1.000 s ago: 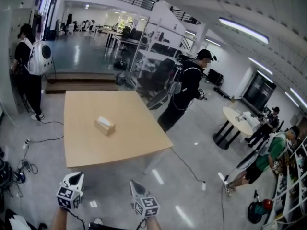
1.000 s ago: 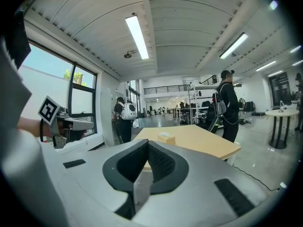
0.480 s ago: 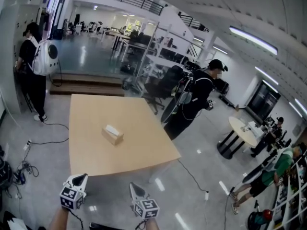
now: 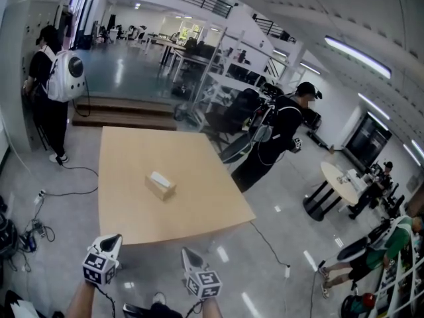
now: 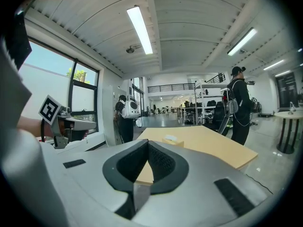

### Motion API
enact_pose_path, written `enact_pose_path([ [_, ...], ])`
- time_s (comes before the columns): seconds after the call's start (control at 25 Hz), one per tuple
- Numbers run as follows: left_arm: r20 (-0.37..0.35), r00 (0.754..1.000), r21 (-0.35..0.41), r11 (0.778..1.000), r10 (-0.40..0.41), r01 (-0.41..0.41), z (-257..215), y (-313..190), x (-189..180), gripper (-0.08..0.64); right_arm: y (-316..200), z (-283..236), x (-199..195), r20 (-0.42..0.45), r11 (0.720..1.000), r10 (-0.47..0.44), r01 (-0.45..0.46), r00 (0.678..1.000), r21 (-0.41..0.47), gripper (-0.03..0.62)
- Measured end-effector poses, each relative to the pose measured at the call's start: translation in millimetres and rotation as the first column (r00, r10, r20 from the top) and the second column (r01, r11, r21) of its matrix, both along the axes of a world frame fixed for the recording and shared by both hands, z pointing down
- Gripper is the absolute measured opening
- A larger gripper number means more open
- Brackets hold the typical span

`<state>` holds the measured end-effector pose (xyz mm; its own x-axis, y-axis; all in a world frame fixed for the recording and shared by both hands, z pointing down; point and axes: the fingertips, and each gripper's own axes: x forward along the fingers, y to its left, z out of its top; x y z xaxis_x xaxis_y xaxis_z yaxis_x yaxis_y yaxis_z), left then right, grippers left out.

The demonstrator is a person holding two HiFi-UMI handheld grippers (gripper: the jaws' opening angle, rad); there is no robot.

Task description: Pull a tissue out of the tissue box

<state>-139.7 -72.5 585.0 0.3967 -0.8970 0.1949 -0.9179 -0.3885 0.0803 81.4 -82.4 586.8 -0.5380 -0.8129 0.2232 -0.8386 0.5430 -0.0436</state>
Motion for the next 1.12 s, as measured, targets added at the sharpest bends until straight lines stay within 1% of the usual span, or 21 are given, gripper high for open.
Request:
enact_pose_path([
  [0.24, -0.008, 0.999, 0.000, 1.000, -0.031, 0.031, 2.2, -19.9, -11.5, 0.008, -24.4, 4.2, -10.0, -0.001, 1.000, -0.019, 0.019, 1.000, 0.003, 0.011],
  [0.52, 0.006, 0.999, -0.005, 0.999, -0.033, 0.033, 6.8, -57.1, -12.2, 0.008, -65.8, 12.2, -14.2, 0.008, 1.000, -0.026, 0.027, 1.000, -0.007, 0.011],
  [0.64, 0.012, 0.999, -0.005, 1.000, -0.030, 0.030, 9.3, -78.2, -12.1, 0.008, -89.9, 14.5, -15.8, 0.022, 0.999, -0.036, 0.036, 0.999, -0.013, 0.011],
  [0.84, 0.001, 0.999, -0.013, 0.999, -0.047, 0.047, 10.4, -116.1, -15.6, 0.008, -133.0, 15.4, -18.8, 0.040, 0.997, -0.065, 0.067, 0.997, -0.030, 0.010],
  [1.12, 0.004, 0.997, -0.032, 0.997, -0.074, 0.074, 18.1, -164.4, -26.2, 0.008, -189.0, 19.5, -25.3, 0.032, 0.997, -0.068, 0.069, 0.997, -0.036, 0.010],
])
